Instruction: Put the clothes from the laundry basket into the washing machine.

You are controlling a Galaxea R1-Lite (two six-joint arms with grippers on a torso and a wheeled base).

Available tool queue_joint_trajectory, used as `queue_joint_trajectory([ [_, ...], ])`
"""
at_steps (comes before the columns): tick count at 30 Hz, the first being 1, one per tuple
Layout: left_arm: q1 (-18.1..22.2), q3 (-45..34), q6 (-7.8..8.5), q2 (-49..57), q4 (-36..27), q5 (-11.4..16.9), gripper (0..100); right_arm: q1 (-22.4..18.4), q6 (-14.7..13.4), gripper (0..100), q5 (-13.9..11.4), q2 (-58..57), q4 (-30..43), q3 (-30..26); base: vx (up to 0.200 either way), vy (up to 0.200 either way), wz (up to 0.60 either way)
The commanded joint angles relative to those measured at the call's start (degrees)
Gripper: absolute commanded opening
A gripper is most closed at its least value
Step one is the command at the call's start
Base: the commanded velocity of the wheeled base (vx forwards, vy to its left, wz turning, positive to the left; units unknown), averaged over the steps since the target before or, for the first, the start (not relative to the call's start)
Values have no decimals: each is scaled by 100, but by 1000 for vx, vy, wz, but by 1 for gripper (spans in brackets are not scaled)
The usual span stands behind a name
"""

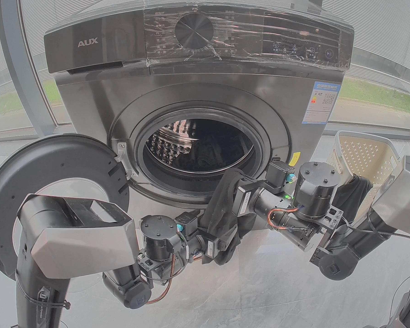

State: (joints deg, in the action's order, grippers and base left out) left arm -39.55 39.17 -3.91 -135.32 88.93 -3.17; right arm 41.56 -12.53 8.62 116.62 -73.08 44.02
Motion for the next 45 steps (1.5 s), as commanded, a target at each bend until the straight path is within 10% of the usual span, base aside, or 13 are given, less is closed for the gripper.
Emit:
queue_joint_trajectory([
  [1,0,328,22,-294,1,-17,100,-7,-4,0,-1,19,-4,-16,0,0,0],
  [2,8,346,22,-311,1,-26,0,-7,-4,0,-1,10,-4,-16,0,0,0],
  [15,281,21,57,374,19,-122,0,-139,-4,0,-1,-25,-75,-95,0,0,0],
  [30,518,-1711,-75,2413,28,756,0,-245,-4,0,-115,-69,-171,-588,0,0,0],
  [45,1089,-1570,-259,2765,19,1029,0,-227,14,0,-299,652,-329,-799,0,0,0],
])
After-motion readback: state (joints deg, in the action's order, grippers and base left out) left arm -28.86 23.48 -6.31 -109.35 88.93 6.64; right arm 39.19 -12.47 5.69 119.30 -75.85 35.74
